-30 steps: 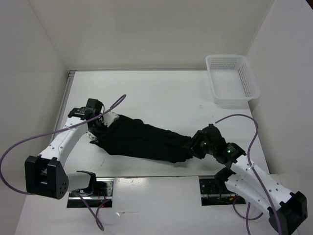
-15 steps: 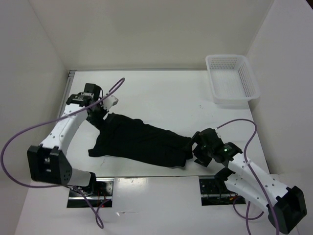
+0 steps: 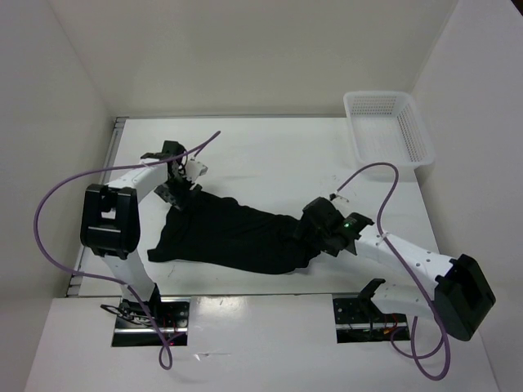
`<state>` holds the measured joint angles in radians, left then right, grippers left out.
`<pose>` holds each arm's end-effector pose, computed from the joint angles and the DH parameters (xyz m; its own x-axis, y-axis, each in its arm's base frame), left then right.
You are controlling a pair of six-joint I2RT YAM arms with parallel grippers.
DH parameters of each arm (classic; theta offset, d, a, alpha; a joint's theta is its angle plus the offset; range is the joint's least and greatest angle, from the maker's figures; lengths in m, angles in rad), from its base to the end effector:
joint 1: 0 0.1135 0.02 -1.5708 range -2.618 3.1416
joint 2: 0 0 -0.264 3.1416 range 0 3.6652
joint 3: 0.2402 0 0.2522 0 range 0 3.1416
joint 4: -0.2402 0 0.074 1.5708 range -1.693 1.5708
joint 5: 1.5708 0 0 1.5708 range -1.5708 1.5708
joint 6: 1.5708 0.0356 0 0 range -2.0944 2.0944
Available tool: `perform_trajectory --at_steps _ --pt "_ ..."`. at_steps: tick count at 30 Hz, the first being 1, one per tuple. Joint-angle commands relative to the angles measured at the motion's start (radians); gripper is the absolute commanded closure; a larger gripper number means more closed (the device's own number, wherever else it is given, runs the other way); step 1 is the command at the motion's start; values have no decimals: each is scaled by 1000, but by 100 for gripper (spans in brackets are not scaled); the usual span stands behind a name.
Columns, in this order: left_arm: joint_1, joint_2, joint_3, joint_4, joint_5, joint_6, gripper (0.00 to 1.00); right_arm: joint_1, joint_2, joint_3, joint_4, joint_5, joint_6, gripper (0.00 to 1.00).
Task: Fold and stack the shorts
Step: Fold the shorts
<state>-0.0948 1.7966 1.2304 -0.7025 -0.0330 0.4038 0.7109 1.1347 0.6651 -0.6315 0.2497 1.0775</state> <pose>0.3492 -0.0320 0.1854 -0.8406 0.4744 -0.2612 0.4515 0.8803 0.1459 0.1597 0.1259 0.1987 -0.8022 0.4355 -0.4084 0.3359 0.8947 0.2943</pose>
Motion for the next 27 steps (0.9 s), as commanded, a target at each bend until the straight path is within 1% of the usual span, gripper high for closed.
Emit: perform_trajectory --at_steps 1,2,4,7,9,11,12,14,15,16,17,18,19,21,22,24,25,27 --pt "6 16 9 61 5 -20 32 15 -23 62 7 128 -53 4" --pt "6 17 0 75 -11 -20 37 15 -23 71 -5 128 -53 4" --pt "6 27 -12 86 -31 -29 41 15 -12 93 -17 138 -74 6" --pt "6 4 -12 106 -31 -51 41 15 20 148 -48 164 -103 8" --pt "6 4 -12 121 -22 -51 40 15 20 159 2 164 -134 8" --pt "6 35 -12 112 11 -42 40 15 31 136 53 119 -159 10" --pt "6 47 -3 98 21 -42 41 15 61 136 79 91 -159 11" --pt "6 69 -3 89 40 -33 45 15 89 127 98 65 -159 11" --pt "6 69 -3 89 57 -33 48 15 102 114 127 50 -159 11" --pt "6 69 -3 89 77 -33 58 15 120 104 145 18 -159 13" --pt "6 78 -3 78 111 -33 66 15 129 94 163 5 -159 15" --pt "6 78 -3 78 120 -33 77 15 129 85 177 5 -159 17" --pt "6 89 -3 78 120 -33 87 15 146 70 199 -6 -146 24" --pt "6 98 7 87 108 -33 97 15 162 54 208 -6 -146 29" --pt "6 109 7 87 108 -33 97 6 177 54 220 3 -146 37" --pt "6 109 27 97 84 -33 100 -8 186 45 220 3 -146 45" --pt "6 109 27 112 71 -33 100 -25 186 45 220 16 -146 53" --pt "18 86 37 126 56 -51 100 -40 172 45 231 26 -159 65"
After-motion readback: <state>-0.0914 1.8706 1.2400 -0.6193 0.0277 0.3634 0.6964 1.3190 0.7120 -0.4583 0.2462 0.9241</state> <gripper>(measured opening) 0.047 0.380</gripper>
